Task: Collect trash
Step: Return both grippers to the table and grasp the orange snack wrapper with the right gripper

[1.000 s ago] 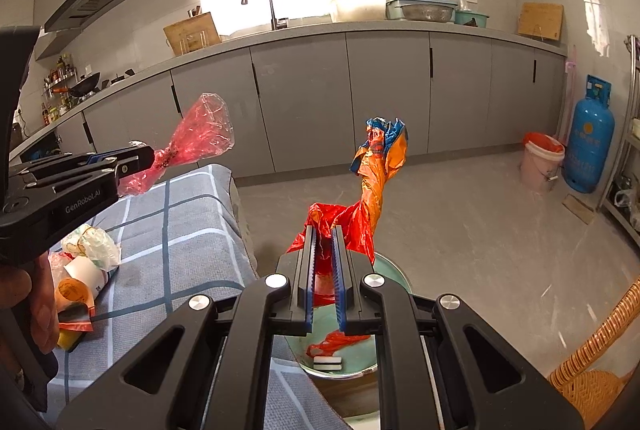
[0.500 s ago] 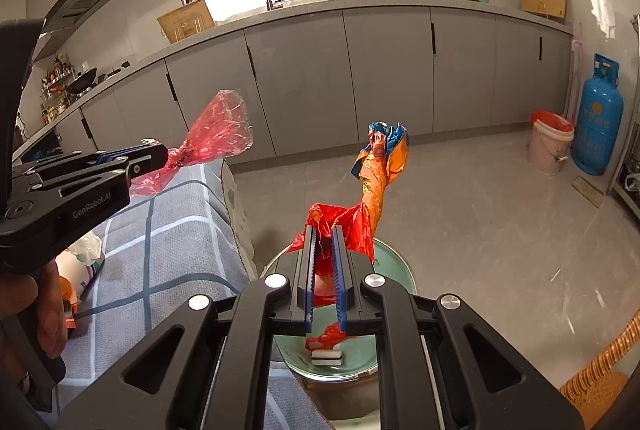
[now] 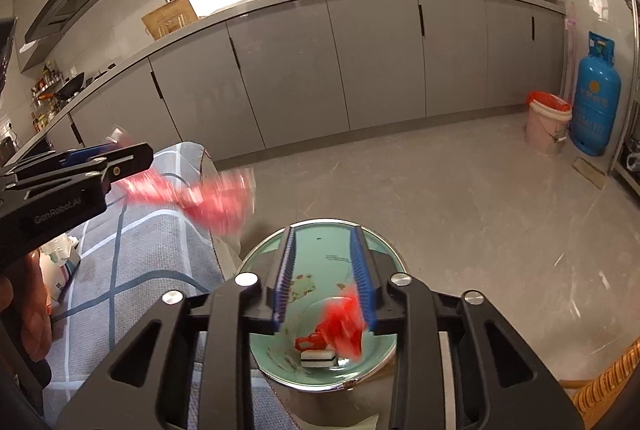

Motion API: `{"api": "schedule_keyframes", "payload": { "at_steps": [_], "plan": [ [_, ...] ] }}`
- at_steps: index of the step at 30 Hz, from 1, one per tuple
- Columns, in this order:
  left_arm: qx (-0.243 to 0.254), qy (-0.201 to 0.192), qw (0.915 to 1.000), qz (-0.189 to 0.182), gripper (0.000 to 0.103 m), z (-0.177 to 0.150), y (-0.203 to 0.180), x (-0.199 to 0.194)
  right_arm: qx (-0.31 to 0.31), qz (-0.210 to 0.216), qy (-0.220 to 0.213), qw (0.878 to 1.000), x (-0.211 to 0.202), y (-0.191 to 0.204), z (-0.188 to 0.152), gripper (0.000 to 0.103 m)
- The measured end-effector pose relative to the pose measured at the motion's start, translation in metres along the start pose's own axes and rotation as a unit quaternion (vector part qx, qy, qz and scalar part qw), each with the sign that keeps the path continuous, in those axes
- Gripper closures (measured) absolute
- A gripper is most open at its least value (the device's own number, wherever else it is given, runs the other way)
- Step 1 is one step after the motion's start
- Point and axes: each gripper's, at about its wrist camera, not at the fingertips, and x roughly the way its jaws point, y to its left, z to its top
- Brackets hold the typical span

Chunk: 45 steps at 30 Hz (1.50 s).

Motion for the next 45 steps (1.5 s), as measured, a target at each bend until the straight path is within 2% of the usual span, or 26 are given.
{"api": "schedule_keyframes", "payload": {
  "at_steps": [10, 12, 15, 19, 23, 29, 34, 39, 42, 45],
  "plan": [
    [-0.019, -0.005, 0.9997, 0.016, 0.031, -0.017, 0.021, -0.026, 0.044, -0.013, 0.002, 0.999, -0.024, -0.006, -0.017, 0.054],
    [-0.022, -0.005, 0.9995, 0.02, 0.03, -0.022, 0.027, -0.036, 0.048, -0.011, 0.002, 0.999, -0.029, -0.002, -0.018, 0.049],
    [-0.025, -0.007, 0.9993, 0.028, 0.028, -0.029, 0.034, -0.051, 0.047, -0.004, 0.003, 0.999, -0.035, 0.007, -0.021, 0.048],
    [-0.029, -0.017, 0.9987, 0.039, 0.027, -0.038, 0.048, -0.075, 0.041, 0.01, 0.004, 0.999, -0.043, 0.028, -0.024, 0.045],
    [-0.038, -0.029, 0.9975, 0.052, 0.022, -0.046, 0.063, -0.1, 0.023, 0.028, 0.011, 0.999, -0.048, 0.055, -0.028, 0.043],
    [-0.047, -0.028, 0.9944, 0.09, 0.021, -0.076, 0.101, -0.132, -0.005, 0.062, 0.024, 0.998, -0.053, 0.101, -0.039, 0.041],
    [-0.064, -0.007, 0.9856, 0.156, 0.018, -0.121, 0.153, -0.16, -0.034, 0.094, 0.038, 0.994, -0.056, 0.146, -0.049, 0.039],
    [-0.097, 0.032, 0.9642, 0.245, 0.017, -0.17, 0.216, -0.179, -0.059, 0.134, 0.053, 0.988, -0.058, 0.194, -0.058, 0.033],
    [-0.132, 0.059, 0.9516, 0.271, 0.017, -0.193, 0.249, -0.181, -0.074, 0.156, 0.059, 0.983, -0.058, 0.226, -0.061, 0.032],
    [-0.159, 0.068, 0.9439, 0.282, 0.017, -0.209, 0.27, -0.182, -0.088, 0.175, 0.062, 0.979, -0.06, 0.256, -0.063, 0.031]
  ]
}}
